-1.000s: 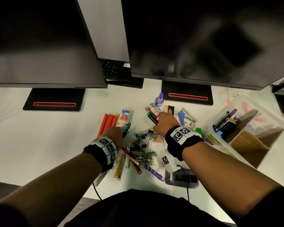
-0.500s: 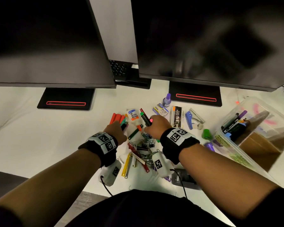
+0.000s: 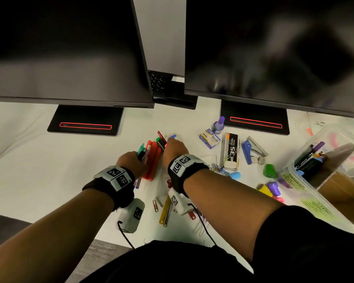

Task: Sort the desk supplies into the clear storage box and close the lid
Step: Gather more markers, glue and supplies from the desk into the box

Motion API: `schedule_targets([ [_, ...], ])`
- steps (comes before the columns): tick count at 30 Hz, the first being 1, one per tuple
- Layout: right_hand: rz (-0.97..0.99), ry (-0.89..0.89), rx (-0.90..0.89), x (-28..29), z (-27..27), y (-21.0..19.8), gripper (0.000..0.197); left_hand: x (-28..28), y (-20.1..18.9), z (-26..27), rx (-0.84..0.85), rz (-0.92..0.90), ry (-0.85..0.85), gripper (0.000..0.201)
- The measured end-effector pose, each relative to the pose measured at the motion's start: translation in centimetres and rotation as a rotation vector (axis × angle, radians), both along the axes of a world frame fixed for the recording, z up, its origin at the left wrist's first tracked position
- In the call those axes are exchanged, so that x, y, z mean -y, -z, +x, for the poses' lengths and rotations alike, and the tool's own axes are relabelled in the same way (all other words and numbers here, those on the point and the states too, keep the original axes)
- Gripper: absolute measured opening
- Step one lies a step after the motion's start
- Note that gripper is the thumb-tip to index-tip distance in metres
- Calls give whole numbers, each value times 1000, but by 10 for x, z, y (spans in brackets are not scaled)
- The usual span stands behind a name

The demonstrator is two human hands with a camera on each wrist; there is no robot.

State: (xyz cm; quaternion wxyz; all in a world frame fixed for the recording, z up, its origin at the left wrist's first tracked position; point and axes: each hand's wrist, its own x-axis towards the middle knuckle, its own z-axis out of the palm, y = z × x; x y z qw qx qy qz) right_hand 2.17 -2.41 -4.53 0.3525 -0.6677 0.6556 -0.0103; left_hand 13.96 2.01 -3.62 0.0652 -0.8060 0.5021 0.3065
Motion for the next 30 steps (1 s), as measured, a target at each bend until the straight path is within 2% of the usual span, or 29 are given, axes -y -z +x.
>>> schedule_targets([
  [4,35,-36,-105,-8,-3,12,31,4,0,3,-31,-3,6,16],
  [7,29,-48,-131,-9,-9,11,34,10,-2,3,-42,-13,14,27],
  [11,87,21,-4,-1,-31,-10,44,19,-10,-5,-54,-30,41,24],
  [14,106,45,100,0,-61,-37,18,27,-17,-15,-96,-49,79,20],
  [17,131,205,252,0,-102,-54,32,36,-30,-30,-114,-86,123,22],
  [21,134,546,532,-8,-159,-77,18,43,-43,-53,-215,-113,133,22],
  [23,132,660,625,-15,-187,-92,10,44,-47,-70,-274,-111,139,24],
  [26,100,796,676,-23,-231,-110,6,46,-57,-100,-352,-126,195,25],
  [30,57,974,687,-36,-290,-123,6,45,-69,-149,-544,-104,226,17],
])
